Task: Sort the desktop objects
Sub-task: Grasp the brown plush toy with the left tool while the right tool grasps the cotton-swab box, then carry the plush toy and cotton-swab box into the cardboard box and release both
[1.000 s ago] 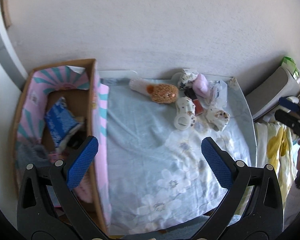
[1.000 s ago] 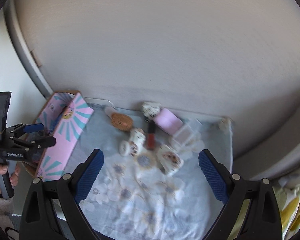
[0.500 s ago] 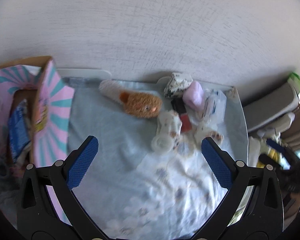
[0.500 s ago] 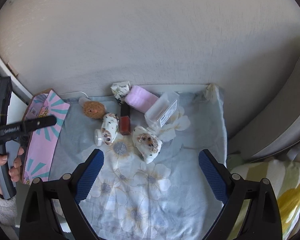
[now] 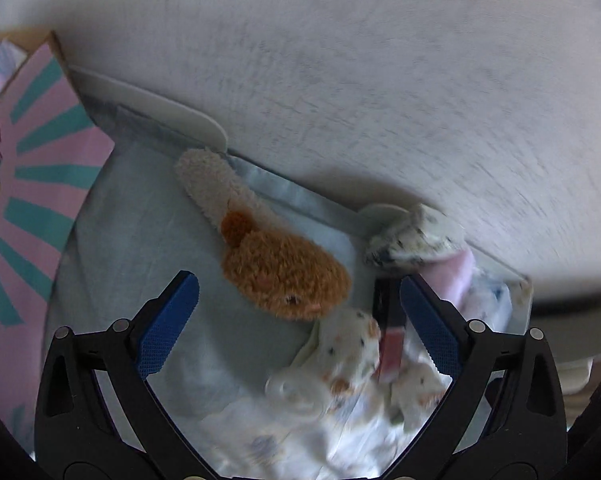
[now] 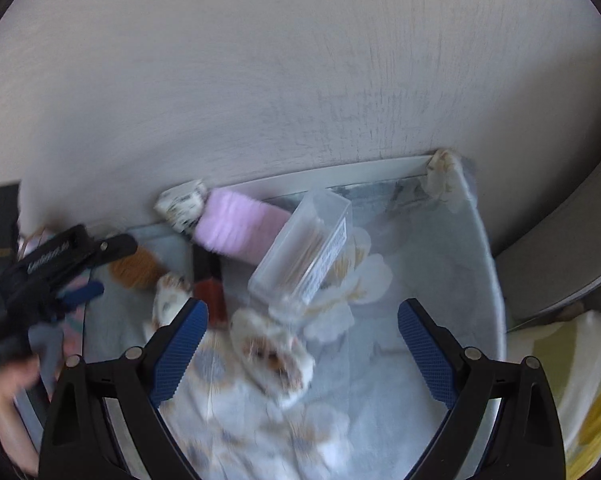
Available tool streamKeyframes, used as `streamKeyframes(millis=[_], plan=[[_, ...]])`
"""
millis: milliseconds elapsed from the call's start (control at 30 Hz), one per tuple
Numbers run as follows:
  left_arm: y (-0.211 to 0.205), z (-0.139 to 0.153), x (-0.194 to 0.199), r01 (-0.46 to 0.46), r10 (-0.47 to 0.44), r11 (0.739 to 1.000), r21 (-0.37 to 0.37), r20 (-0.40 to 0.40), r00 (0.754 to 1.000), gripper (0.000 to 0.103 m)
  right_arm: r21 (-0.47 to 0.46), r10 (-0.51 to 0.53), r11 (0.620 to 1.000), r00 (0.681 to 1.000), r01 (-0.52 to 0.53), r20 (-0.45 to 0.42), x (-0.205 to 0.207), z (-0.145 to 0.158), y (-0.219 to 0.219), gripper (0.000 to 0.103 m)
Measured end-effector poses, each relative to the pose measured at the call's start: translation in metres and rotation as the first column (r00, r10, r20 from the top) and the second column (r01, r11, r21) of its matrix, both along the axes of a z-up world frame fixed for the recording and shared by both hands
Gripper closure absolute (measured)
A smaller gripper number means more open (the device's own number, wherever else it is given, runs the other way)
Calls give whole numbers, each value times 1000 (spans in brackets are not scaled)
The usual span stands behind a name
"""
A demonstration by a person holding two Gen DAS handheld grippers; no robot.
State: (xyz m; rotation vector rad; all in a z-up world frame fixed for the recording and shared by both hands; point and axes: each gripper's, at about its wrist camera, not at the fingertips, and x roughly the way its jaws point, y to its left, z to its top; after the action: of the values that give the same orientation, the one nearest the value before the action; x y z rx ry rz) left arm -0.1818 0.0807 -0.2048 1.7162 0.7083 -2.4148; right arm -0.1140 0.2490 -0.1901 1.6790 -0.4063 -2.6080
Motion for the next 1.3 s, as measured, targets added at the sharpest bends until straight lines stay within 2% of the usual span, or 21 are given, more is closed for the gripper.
streamKeyframes(millis=[133,200,267,333,367,433,467,500,567,633,800,933,1167,1300], plan=[[1,-12,-6,-78,78,997,7,28,997,4,-21,-10,1000,1000,11,17,-21,-10,-3,8],[2,-16,-8,-95,94,995,8,37,995,10,0,-10,1000,1000,10,23,-28,-14,-7,10],[4,-20,-10,-103,103,995,2,54,993,24,10,-7,1000,999,6,42,-32,-20,-9,19],[4,-21,-9,-114,114,993,0,49,992,30,-16,-7,1000,998,8,57,-33,-25,-8,31],[4,-20,-8,-116,116,993,-3,44,992,39,-19,-9,1000,998,10,64,-32,-27,-7,35],[4,-18,-7,-115,116,993,-12,46,992,49,-26,-9,1000,997,11,72,-30,-31,-4,49],[2,-18,-7,-113,113,994,-3,47,992,50,-39,-6,999,997,9,75,-29,-32,-2,51],[0,-17,-6,-114,113,994,4,45,993,52,-56,-11,998,997,15,77,-27,-33,1,58],[-2,-17,-4,-112,111,994,18,46,993,55,-56,-20,998,997,25,78,-25,-33,6,63],[-5,-14,-1,-104,103,994,26,39,994,58,-52,-31,998,996,35,79,-21,-33,12,73],[-6,-2,8,-63,62,997,33,18,998,61,-70,-55,996,996,60,64,-12,-29,25,74],[-4,15,14,-20,21,999,25,-5,1000,61,-70,-71,995,997,73,32,-1,-14,32,74],[4,58,29,104,-103,994,27,-49,994,61,-54,-75,996,997,73,-20,22,25,32,74],[5,85,42,173,-169,983,57,-74,983,61,-19,-48,999,997,47,-56,37,52,21,74]])
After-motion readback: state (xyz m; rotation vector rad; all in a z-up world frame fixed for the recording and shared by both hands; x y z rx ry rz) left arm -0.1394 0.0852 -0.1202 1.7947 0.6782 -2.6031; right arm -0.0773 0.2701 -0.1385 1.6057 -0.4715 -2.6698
